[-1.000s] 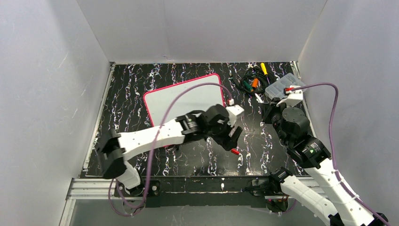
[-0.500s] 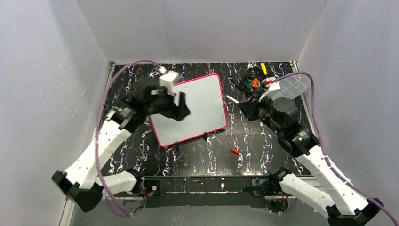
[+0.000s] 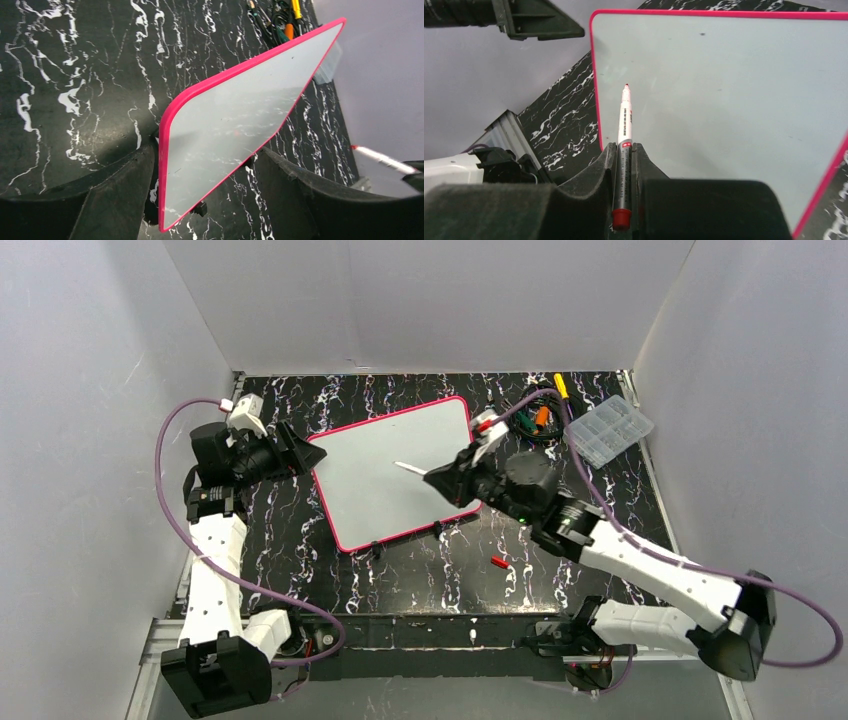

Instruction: Write a sentence on the whiteboard

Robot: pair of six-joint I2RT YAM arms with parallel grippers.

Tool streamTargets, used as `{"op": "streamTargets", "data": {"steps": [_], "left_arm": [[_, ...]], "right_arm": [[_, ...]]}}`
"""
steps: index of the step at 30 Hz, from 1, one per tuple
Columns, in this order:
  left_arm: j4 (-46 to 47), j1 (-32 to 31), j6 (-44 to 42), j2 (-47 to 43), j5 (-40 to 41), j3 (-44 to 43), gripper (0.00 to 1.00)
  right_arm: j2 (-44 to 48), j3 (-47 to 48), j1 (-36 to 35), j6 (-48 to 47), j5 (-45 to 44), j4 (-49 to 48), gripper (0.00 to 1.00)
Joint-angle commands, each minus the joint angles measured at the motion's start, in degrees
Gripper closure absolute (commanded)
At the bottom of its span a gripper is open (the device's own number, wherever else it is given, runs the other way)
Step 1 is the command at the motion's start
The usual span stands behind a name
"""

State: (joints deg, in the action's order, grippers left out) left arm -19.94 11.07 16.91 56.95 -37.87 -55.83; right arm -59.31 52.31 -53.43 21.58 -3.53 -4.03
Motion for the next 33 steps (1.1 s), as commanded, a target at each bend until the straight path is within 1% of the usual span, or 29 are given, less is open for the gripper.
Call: {"op": "streamTargets", "data": {"steps": [1,4,8,13,18,22,24,28,33], "left_arm": [[9.27,2.10,1.51,-1.11,-10.22,2.34,0.29],[7.28,2.27,-0.98,-0.38,-6.87,2.64,0.35],[7.96,2.35,-1.91,0.53,-7.48,3.48,0.43],[6.08,2.36,-3.18,1.74,-4.45,3.53,0.43],[6.69,2.29,-2.85,3.32,-4.80,3.44,0.42],[7.01,2.31,-2.71,4.27,-4.80,3.53,0.44],[7.27,2.37,-2.80,5.00,-5.45,3.47,0.48],[7.70,2.29,-2.67,6.45,-6.83,3.28,0.64],[7.99,2.36,-2.67,6.92,-7.01,3.55,0.73]], "right_arm": [[-6.56,3.46,-6.05,-3.02,-6.95,-11.86,0.99],[-12.03,5.52,-7.73,-3.61,-7.30,-15.18,0.99],[-17.63,8.85,-8.82,-5.01,-6.99,-18.37,0.99],[-22.82,12.70,-9.68,-6.49,-5.76,-20.28,0.99],[-26.79,15.66,-10.33,-7.37,-5.72,-20.87,0.99],[-28.81,17.16,-10.62,-7.90,-6.82,-20.66,0.99],[-29.54,17.78,-10.71,-8.25,-7.53,-20.18,0.99],[-30.58,18.16,-10.73,-8.70,-7.99,-20.22,0.99],[-31.70,18.74,-10.82,-9.08,-8.60,-20.31,0.99]]}}
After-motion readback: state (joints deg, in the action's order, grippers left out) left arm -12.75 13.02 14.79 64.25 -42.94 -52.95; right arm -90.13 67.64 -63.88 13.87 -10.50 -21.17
